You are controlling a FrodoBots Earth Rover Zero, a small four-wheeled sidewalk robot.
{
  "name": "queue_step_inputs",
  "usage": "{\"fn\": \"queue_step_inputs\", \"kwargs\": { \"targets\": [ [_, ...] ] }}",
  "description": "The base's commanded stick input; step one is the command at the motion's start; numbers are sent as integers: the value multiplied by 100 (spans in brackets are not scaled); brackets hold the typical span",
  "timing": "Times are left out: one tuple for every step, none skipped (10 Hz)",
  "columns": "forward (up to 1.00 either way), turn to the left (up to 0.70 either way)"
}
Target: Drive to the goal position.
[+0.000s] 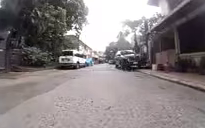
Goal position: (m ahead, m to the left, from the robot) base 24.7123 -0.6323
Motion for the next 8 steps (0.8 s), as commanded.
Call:
{"fn": "queue_step_inputs", "kwargs": {
  "targets": [
    [70,0],
    [70,0],
    [70,0],
    [70,0],
    [70,0],
    [70,0],
    [70,0],
    [70,0]
  ]
}}
